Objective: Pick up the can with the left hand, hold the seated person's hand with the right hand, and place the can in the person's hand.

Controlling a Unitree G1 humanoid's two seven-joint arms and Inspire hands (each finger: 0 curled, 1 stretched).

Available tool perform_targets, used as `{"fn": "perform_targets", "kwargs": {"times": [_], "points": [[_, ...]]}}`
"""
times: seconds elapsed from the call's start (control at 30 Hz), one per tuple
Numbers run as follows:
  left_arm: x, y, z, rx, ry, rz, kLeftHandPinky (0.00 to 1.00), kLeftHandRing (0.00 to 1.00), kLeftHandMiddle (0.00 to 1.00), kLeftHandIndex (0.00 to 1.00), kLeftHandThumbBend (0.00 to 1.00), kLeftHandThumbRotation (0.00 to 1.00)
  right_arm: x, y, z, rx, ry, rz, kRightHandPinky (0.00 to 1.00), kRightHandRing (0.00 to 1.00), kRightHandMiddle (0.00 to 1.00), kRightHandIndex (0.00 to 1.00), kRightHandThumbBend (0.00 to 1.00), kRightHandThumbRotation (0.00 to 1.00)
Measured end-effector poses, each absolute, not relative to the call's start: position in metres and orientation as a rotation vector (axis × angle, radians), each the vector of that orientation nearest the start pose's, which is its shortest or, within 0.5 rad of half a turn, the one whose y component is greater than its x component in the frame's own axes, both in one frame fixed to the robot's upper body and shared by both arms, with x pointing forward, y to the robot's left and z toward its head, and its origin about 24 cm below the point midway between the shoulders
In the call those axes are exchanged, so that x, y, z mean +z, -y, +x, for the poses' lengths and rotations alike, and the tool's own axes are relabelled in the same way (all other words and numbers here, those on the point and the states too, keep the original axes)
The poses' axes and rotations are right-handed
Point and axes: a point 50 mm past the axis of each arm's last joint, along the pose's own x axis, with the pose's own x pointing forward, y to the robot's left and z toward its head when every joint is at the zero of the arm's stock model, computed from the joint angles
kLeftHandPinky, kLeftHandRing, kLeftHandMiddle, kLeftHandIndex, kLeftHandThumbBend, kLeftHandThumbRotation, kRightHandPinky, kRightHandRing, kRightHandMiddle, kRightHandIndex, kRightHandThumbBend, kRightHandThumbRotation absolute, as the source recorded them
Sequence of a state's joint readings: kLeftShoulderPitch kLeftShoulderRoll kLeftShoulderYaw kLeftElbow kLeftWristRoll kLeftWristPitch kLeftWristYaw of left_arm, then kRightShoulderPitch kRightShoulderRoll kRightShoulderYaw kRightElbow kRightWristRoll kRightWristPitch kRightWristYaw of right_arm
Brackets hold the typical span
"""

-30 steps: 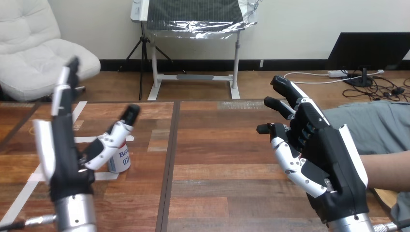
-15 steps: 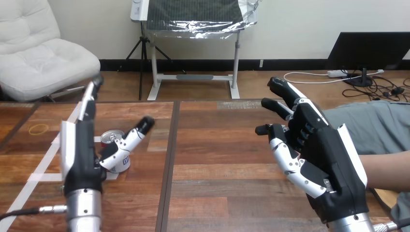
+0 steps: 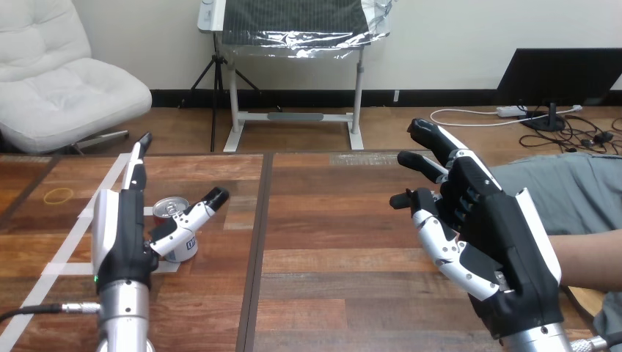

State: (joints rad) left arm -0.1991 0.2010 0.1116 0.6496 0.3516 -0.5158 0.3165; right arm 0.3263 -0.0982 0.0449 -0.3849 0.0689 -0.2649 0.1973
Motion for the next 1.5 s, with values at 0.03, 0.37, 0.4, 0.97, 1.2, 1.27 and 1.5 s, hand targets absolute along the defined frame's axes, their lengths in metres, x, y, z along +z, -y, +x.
{"fn": "perform_targets", "kwargs": {"times": [0.03,0.37,0.4,0.97,1.2,1.27,1.5], "points": [[0.007,-0.215,0.273,0.236,0.117,0.486,0.93,0.96,0.97,0.96,0.95,0.49,0.088,0.157,0.185,0.189,0.326,-0.058,0.62,0.85,0.93,0.87,0.18,0.08],[0.005,-0.221,0.282,0.245,0.095,0.519,0.92,0.96,0.97,0.97,0.94,0.47,0.088,0.160,0.184,0.193,0.328,-0.069,0.62,0.85,0.93,0.88,0.18,0.08],[0.005,-0.221,0.283,0.248,0.094,0.520,0.92,0.96,0.97,0.97,0.94,0.47,0.088,0.160,0.184,0.193,0.328,-0.070,0.62,0.85,0.93,0.88,0.18,0.08],[0.008,-0.224,0.296,0.309,0.096,0.582,0.87,0.94,0.96,0.96,0.94,0.48,0.088,0.160,0.185,0.198,0.327,-0.075,0.62,0.84,0.92,0.88,0.18,0.08],[0.007,-0.227,0.299,0.323,0.092,0.620,0.87,0.94,0.96,0.96,0.94,0.49,0.088,0.160,0.185,0.199,0.327,-0.073,0.63,0.85,0.93,0.88,0.18,0.08],[0.007,-0.228,0.299,0.326,0.088,0.629,0.86,0.93,0.96,0.96,0.94,0.49,0.088,0.160,0.185,0.200,0.328,-0.072,0.63,0.85,0.93,0.88,0.18,0.08],[0.005,-0.233,0.300,0.330,0.071,0.652,0.85,0.92,0.94,0.95,0.92,0.47,0.088,0.160,0.185,0.200,0.329,-0.069,0.63,0.85,0.93,0.88,0.18,0.08]]}}
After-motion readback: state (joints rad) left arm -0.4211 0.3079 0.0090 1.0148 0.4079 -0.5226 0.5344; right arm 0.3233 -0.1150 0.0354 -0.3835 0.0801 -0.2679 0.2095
